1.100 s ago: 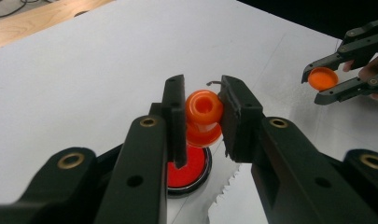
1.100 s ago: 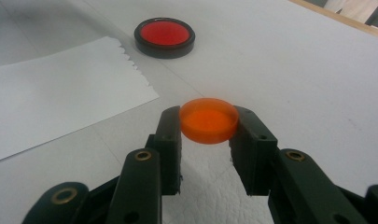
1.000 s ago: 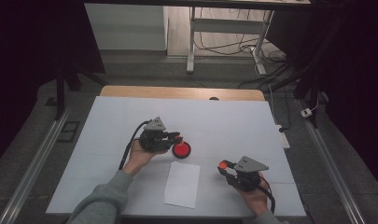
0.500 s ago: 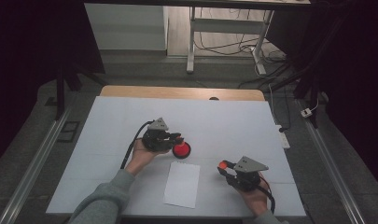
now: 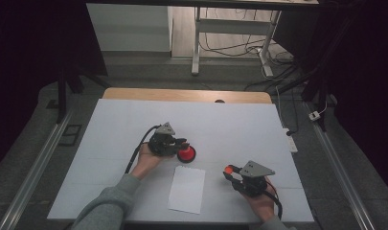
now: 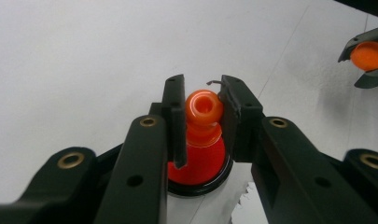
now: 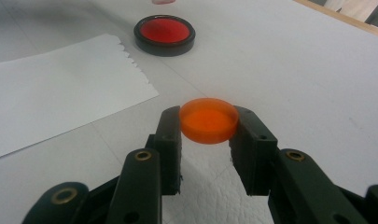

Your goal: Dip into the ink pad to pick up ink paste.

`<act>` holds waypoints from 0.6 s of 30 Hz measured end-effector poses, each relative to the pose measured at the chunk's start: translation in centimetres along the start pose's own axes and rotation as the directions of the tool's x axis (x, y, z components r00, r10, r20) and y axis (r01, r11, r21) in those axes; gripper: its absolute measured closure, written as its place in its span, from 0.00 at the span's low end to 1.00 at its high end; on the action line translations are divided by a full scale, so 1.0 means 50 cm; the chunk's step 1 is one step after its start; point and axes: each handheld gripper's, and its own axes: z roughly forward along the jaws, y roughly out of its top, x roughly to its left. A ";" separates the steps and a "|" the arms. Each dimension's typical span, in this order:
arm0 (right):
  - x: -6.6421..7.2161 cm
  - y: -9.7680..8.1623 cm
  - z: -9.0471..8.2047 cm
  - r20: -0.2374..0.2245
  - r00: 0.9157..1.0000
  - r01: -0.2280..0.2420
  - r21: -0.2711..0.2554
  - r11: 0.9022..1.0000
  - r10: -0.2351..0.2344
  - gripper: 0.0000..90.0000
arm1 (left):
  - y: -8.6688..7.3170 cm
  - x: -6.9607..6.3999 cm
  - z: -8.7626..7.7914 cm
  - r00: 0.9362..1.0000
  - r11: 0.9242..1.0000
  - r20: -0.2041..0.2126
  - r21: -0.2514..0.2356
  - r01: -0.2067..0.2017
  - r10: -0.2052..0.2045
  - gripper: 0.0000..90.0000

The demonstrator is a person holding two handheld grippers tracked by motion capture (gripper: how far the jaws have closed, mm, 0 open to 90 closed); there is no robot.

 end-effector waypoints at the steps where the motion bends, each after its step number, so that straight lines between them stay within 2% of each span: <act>1: 0.000 0.000 0.000 -0.001 1.000 0.000 0.000 1.000 0.000 0.71 | -0.001 0.001 0.001 1.000 1.000 -0.001 0.004 0.000 0.000 0.80; 13: 0.000 0.000 -0.001 0.011 1.000 0.001 0.005 1.000 -0.001 0.71 | -0.012 0.007 0.017 1.000 1.000 -0.009 0.031 0.004 -0.003 0.80; 18: -0.001 0.000 -0.001 0.011 1.000 0.000 0.006 1.000 0.000 0.71 | -0.012 0.003 0.020 1.000 0.999 -0.010 0.036 -0.009 0.009 0.80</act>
